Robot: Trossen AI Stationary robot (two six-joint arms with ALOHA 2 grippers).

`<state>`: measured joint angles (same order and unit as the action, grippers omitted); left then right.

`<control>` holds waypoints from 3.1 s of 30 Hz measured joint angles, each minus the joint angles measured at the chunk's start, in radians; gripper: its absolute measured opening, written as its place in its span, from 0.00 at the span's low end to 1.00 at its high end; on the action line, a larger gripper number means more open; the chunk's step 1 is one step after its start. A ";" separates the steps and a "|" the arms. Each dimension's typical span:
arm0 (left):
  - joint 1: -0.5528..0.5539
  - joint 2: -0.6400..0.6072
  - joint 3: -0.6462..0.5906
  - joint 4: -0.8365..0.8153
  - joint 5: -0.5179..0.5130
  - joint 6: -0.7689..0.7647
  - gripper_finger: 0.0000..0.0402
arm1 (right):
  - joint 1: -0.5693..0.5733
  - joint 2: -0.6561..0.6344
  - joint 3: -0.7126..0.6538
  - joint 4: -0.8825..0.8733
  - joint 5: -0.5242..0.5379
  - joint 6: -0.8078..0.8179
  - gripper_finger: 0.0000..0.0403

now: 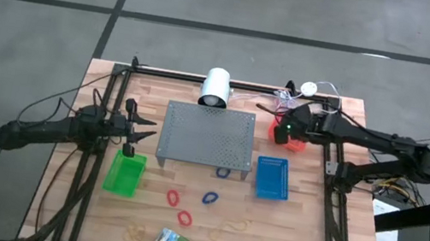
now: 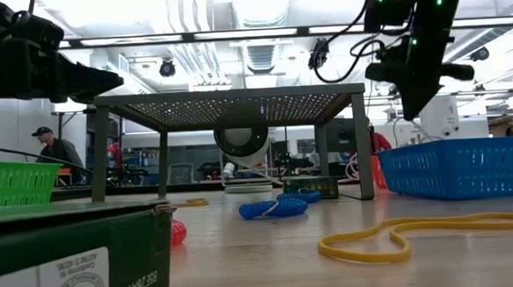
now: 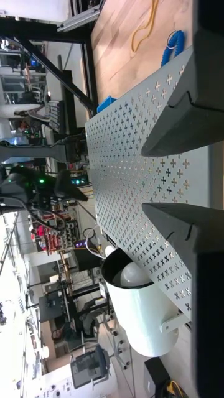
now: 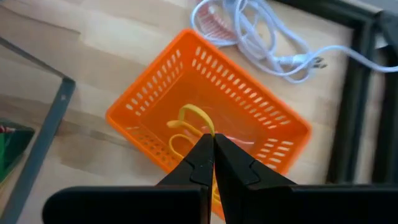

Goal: Pick & Place Office Desk Supplies
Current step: Put the yellow rubber band into the orange bin

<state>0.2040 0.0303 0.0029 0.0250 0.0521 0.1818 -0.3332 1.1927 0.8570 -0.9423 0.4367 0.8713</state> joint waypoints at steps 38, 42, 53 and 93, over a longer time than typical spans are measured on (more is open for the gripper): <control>0.000 0.000 0.000 0.000 0.000 0.000 0.33 | -0.087 0.002 -0.227 0.244 -0.157 0.012 0.02; 0.000 0.000 0.000 0.000 0.000 0.000 0.33 | -0.090 0.002 -0.227 0.246 -0.158 0.044 0.02; 0.000 0.000 0.000 0.000 0.000 0.000 0.33 | -0.098 0.002 -0.227 0.247 -0.158 0.053 0.07; 0.000 0.000 0.000 0.000 0.000 0.000 0.33 | 0.027 -0.139 -0.136 0.280 -0.029 -0.128 0.16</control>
<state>0.2039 0.0303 0.0029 0.0246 0.0521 0.1821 -0.3058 1.0539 0.7211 -0.6628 0.4076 0.7436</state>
